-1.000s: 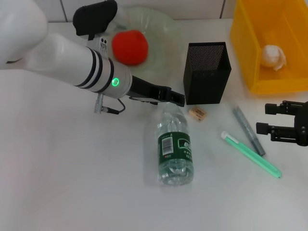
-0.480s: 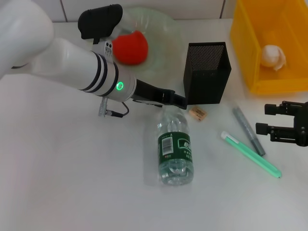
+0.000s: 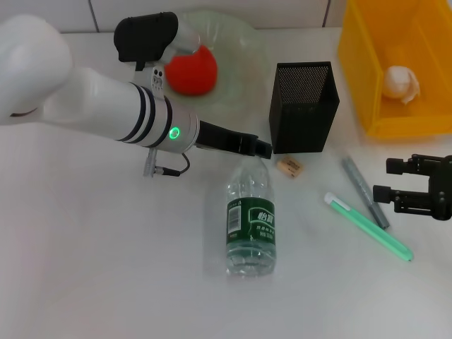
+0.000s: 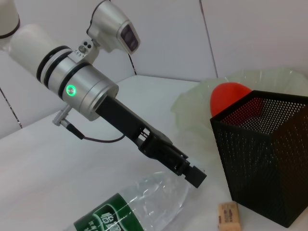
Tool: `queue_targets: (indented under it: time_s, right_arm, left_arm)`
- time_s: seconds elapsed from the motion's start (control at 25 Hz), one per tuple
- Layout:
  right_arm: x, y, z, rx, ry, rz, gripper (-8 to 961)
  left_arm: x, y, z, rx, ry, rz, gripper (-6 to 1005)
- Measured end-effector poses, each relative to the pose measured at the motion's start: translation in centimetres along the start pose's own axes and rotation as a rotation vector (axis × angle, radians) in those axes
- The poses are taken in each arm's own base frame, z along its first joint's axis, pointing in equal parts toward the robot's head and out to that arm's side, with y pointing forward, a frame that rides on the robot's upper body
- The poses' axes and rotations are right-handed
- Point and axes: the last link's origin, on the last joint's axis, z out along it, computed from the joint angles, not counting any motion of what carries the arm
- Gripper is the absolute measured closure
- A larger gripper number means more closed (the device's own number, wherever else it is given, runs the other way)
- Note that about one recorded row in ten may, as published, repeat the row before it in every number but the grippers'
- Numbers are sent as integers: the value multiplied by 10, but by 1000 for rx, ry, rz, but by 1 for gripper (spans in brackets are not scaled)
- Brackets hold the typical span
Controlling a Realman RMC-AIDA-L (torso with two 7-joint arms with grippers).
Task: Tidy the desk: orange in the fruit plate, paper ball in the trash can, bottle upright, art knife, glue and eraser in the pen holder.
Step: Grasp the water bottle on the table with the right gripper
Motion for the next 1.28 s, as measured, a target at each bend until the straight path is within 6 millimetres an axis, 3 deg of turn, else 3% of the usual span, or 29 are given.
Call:
queue_targets:
  time_s: [0.52, 0.8, 0.96, 1.28]
  right_arm:
    - [3, 1, -2, 2, -5, 14, 247]
    - [4, 3, -2, -3, -8, 20, 247]
    - [4, 5, -1, -9, -10, 22, 247]
    - [4, 8, 4, -25, -20, 40, 247]
  left_arm:
    - [-8, 8, -32, -85, 101, 142, 514]
    - [-16, 4, -80, -335, 318, 128, 517]
    - [-27, -5, -93, -389, 378, 125, 519]
    - [-42, -18, -98, -441, 417, 100, 702]
